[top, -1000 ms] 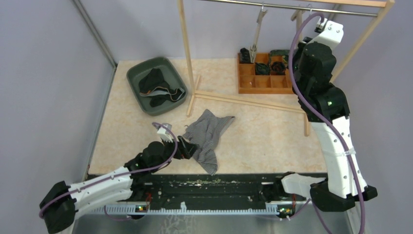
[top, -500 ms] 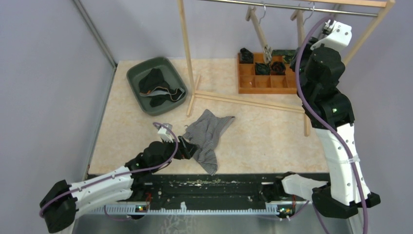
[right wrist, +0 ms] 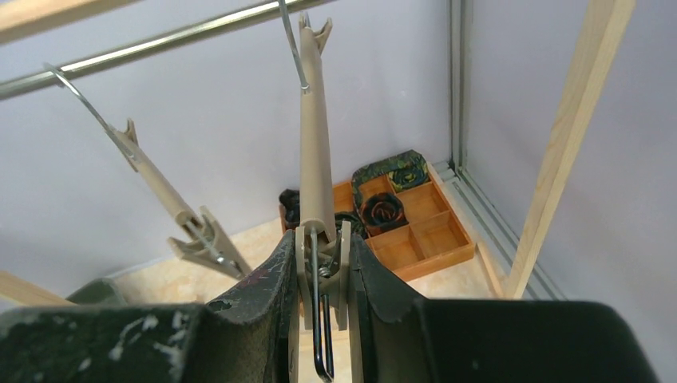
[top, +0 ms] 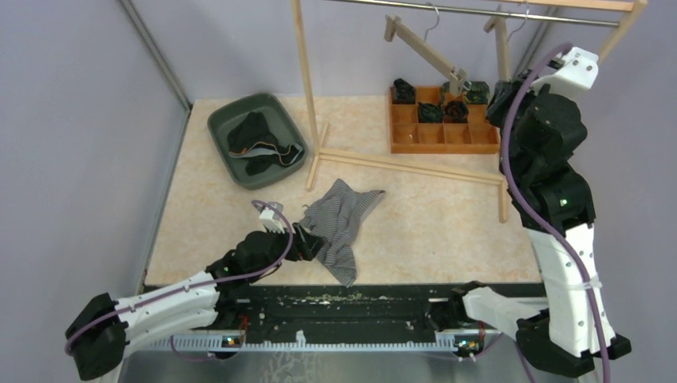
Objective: Clip the underwear to the hanger
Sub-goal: Pick up the hanger from the clothesline, then adjust the underwear at the center of the board.
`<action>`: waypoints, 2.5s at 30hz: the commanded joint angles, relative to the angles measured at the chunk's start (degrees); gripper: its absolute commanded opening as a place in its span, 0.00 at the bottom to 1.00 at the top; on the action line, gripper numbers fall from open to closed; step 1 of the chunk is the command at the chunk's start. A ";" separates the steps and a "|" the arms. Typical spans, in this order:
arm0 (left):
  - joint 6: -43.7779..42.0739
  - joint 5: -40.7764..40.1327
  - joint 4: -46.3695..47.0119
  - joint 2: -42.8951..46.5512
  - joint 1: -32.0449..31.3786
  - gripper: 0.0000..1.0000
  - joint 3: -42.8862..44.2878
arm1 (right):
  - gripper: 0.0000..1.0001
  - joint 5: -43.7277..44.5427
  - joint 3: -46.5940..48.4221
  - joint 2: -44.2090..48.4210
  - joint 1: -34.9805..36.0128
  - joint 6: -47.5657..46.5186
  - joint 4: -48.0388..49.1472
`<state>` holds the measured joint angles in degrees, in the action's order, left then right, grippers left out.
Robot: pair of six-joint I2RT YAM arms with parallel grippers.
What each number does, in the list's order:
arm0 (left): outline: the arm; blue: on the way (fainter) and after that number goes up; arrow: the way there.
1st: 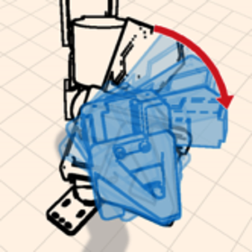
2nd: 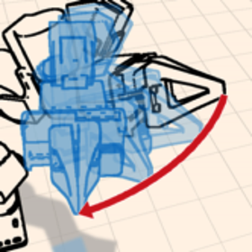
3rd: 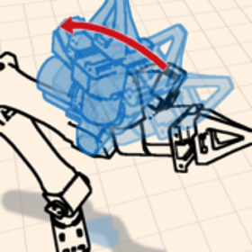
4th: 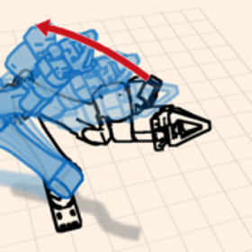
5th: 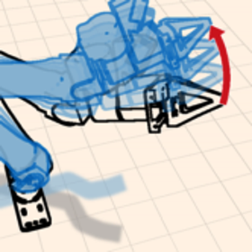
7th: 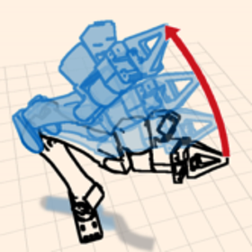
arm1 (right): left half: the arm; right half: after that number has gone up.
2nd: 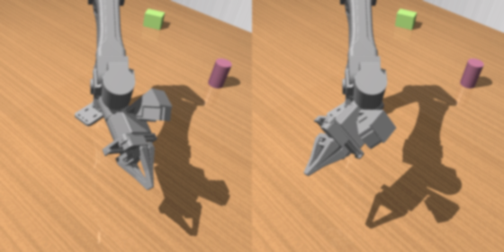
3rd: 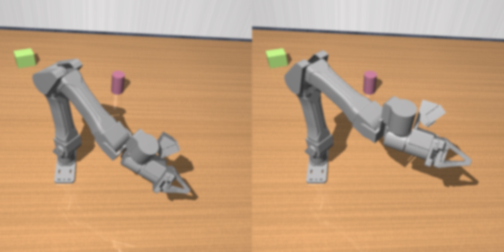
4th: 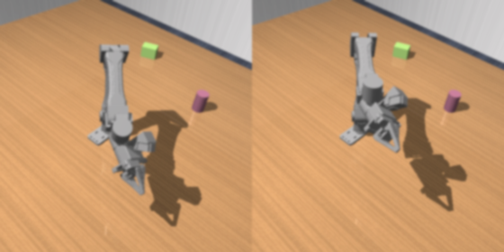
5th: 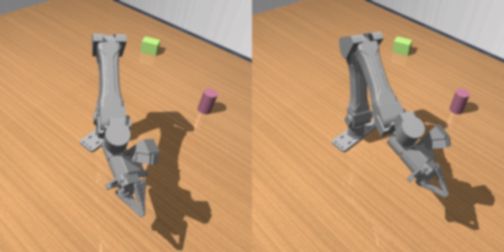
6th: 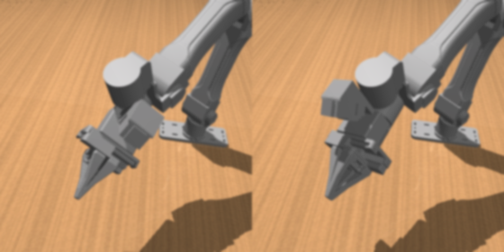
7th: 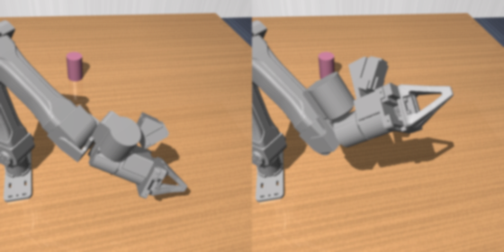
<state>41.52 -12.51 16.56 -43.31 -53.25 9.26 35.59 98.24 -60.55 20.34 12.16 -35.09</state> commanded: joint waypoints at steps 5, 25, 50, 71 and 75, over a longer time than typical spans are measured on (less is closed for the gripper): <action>-0.63 0.38 2.42 -1.48 0.15 0.99 0.27 | 0.00 -1.11 -2.07 5.72 -0.47 0.66 6.56; -3.08 -0.90 -1.55 0.91 0.14 0.97 3.87 | 0.00 -4.52 -26.87 20.22 -0.47 9.75 2.39; -5.78 5.30 -0.84 -18.07 -2.09 0.85 10.44 | 0.00 -24.61 -62.03 32.50 -0.47 18.59 12.96; -10.58 2.01 0.88 -32.75 -7.24 0.68 18.34 | 0.00 -25.05 -67.20 34.14 -0.39 18.66 14.63; -10.57 1.06 0.22 -34.55 -7.52 0.62 19.53 | 0.00 -24.88 -67.24 34.28 -0.39 18.44 14.32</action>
<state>31.81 -9.76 16.86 -76.49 -60.27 26.72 10.44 30.39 -27.38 20.34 30.68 -24.47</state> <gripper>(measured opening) 0.634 0.202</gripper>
